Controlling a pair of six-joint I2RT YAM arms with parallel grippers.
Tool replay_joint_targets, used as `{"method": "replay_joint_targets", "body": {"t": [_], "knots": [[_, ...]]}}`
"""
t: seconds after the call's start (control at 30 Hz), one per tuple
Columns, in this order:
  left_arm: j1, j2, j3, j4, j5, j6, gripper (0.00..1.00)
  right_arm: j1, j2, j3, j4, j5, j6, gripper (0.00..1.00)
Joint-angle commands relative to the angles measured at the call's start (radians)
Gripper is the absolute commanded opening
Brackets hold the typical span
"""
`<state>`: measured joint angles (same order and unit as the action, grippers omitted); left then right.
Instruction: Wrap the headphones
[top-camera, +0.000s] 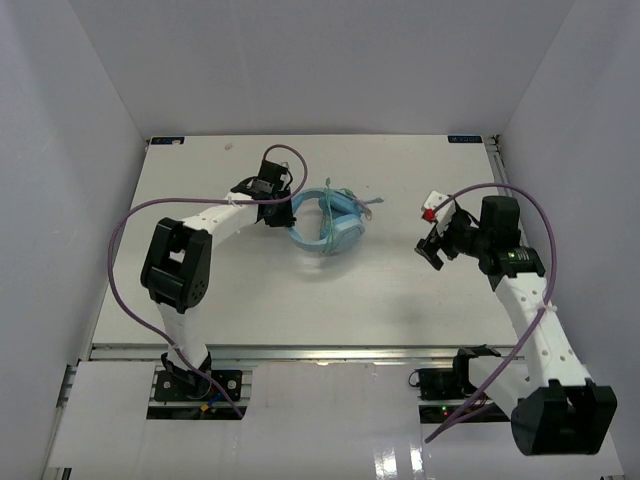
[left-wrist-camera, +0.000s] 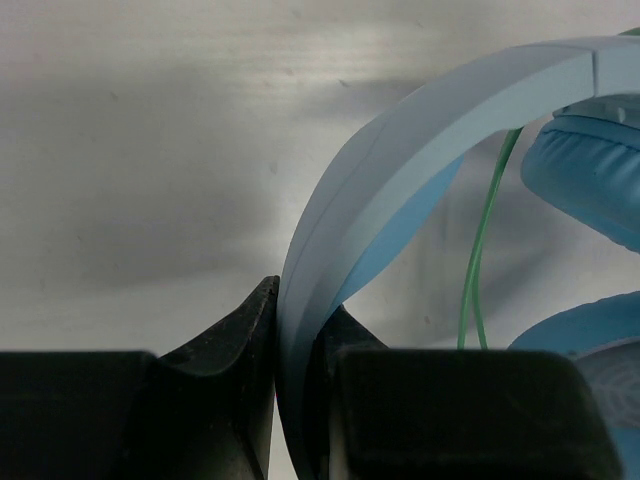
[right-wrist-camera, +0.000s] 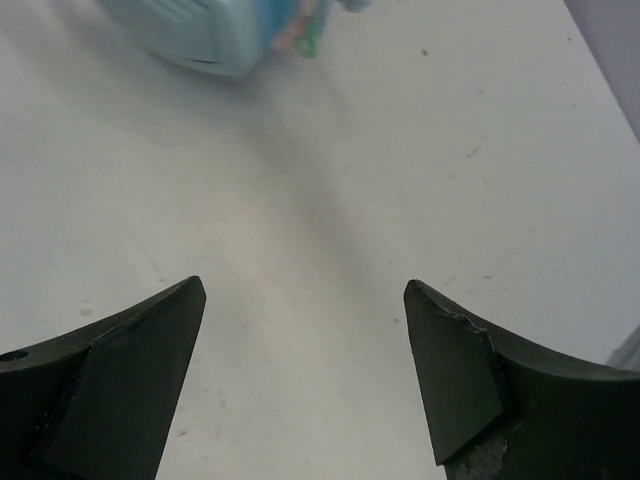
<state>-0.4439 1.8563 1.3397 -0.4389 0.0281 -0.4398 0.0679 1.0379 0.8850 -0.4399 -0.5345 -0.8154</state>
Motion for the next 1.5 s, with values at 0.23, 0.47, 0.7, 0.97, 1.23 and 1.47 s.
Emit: {"method": "replay_joint_targets", "body": {"t": [0.23, 0.47, 0.7, 0.97, 1.23, 1.47], "knots": [[0.045, 0.150, 0.212, 0.061, -0.098, -0.101, 0.04, 0.003, -0.355, -0.273, 0.090, -0.209, 0.248, 0.93], [0.059, 0.140, 0.203, 0.062, -0.100, -0.108, 0.50, -0.003, -0.441, -0.380, 0.136, -0.212, 0.284, 0.98], [0.065, 0.042, 0.170, 0.062, -0.043, -0.065, 0.82, -0.011, -0.460, -0.389, 0.133, -0.175, 0.328, 0.93], [0.065, -0.309, -0.061, 0.132, 0.154, 0.058, 0.93, -0.011, -0.410, -0.322, 0.149, 0.048, 0.518, 0.90], [0.068, -0.832, -0.392, 0.171, 0.280, 0.158, 0.96, -0.011, -0.384, -0.313, 0.190, 0.190, 0.696, 0.90], [0.071, -1.221, -0.642, 0.142, 0.308, 0.235, 0.98, -0.013, -0.379, -0.297, 0.211, 0.377, 0.855, 0.90]]}}
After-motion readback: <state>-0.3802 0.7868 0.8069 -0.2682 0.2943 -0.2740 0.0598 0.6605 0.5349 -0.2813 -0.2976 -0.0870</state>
